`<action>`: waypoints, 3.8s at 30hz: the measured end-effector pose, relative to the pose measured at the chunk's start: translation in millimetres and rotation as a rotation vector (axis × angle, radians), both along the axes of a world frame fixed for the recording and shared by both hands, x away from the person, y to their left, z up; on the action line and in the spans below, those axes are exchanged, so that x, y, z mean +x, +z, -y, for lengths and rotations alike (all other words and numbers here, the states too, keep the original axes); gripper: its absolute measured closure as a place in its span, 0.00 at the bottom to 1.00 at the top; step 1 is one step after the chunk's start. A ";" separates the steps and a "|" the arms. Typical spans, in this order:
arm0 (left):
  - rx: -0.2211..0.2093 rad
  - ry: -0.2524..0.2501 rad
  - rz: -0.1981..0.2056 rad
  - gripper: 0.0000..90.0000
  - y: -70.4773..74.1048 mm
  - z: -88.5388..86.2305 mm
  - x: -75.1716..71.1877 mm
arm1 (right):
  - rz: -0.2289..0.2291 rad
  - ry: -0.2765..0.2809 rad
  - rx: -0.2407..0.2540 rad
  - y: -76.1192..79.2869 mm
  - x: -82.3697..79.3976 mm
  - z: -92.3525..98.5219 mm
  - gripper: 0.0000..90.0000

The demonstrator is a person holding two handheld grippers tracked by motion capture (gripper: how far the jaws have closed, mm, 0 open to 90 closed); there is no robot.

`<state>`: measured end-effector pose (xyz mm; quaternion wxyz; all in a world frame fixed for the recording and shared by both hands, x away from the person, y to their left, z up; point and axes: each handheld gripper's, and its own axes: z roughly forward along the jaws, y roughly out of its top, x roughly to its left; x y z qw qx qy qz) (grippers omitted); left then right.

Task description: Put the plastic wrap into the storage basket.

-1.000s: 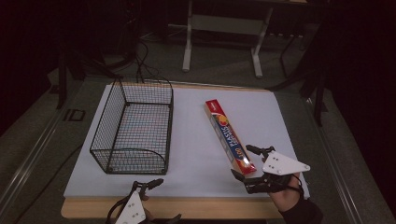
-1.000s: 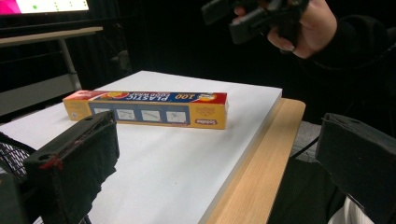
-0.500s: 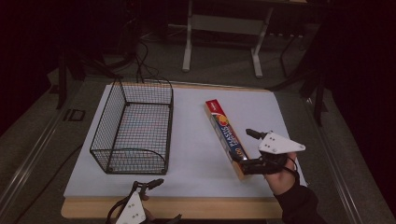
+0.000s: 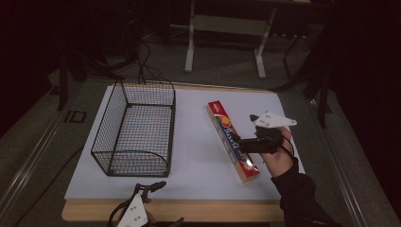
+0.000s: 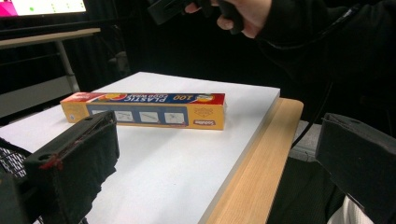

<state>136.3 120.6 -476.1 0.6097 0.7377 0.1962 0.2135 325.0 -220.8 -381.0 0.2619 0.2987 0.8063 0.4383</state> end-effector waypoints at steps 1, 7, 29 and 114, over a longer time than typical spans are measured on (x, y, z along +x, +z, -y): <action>-0.001 -0.001 -0.001 0.00 -0.1 0.2 0.0 | -0.003 -0.012 0.001 -0.7 2.7 -1.4 0.11; 0.001 -0.004 -0.003 0.00 -0.3 0.7 -0.1 | -0.052 -0.077 -0.005 -7.6 20.0 -7.7 0.11; 0.009 -0.014 -0.003 0.00 -0.4 -0.1 0.2 | -0.382 -0.187 -0.077 -65.7 80.4 -23.6 0.11; 0.033 -0.025 0.011 0.00 -1.0 1.1 0.5 | -0.357 -0.281 -0.084 29.2 102.6 -109.8 0.44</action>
